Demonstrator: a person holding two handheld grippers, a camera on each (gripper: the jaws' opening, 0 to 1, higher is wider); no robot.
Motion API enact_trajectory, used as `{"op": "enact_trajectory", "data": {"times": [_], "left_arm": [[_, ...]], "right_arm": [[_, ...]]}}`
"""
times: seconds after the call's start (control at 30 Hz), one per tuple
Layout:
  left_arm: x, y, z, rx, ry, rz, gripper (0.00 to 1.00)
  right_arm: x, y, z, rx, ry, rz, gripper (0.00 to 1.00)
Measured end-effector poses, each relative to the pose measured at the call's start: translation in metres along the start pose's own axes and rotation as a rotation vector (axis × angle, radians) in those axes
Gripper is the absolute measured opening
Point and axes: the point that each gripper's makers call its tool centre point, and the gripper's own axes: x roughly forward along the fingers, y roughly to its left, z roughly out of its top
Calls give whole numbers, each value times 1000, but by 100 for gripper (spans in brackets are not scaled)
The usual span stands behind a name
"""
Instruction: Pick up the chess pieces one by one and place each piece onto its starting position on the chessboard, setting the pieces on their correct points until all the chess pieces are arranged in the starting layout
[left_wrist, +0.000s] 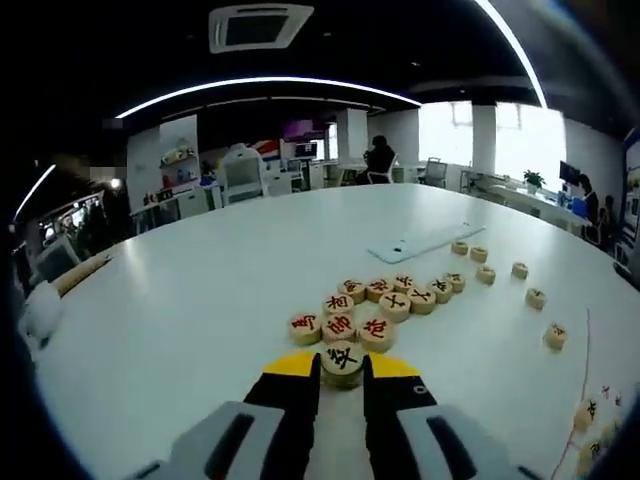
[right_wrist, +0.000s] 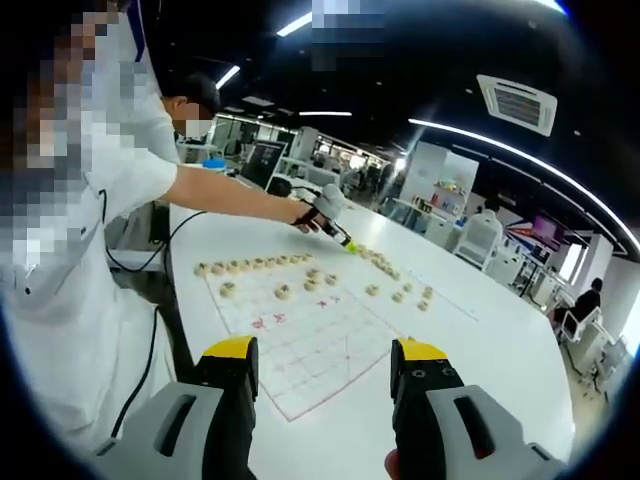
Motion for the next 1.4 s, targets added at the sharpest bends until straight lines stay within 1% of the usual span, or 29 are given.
{"op": "enact_trajectory", "data": {"times": [0.13,0.23,0.3,0.33,0.43,0.53,0.6,0.77,0.87,0.97,1.0,1.2,1.27,1.4], "left_arm": [[-21,-2,8,-6,-15,-10,19],[-43,-4,7,-22,-15,5,19],[-50,-7,6,-27,-19,5,19],[-61,-13,2,-17,-11,-9,19],[-82,-27,0,8,-21,-42,19],[-107,-48,-2,24,-42,-100,19],[-119,-63,-4,40,-45,-135,19],[-145,-97,-8,71,-67,-216,19],[-160,-123,-13,94,-72,-277,19],[-176,-153,-20,127,-83,-357,19],[-181,-161,-22,129,-83,-369,19],[-202,-206,-46,185,-45,-479,19],[-210,-221,-57,208,-32,-524,19],[-220,-245,-78,256,2,-578,20]], "right_arm": [[0,2,2,-6,-2,2,54],[-1,4,4,-13,-6,4,54],[-2,4,5,-14,-8,4,54],[-2,5,5,-14,-9,4,54],[-3,5,5,-15,-10,3,54],[-3,5,6,-17,-12,1,54],[-3,6,6,-18,-13,2,54],[-2,8,7,-21,-11,5,54],[-1,9,7,-22,-11,7,54],[-1,9,7,-23,-9,8,54],[-1,10,7,-23,-9,8,54],[-1,11,7,-25,-11,10,54],[-2,11,7,-25,-12,9,54],[-1,11,7,-25,-11,10,54]]}}
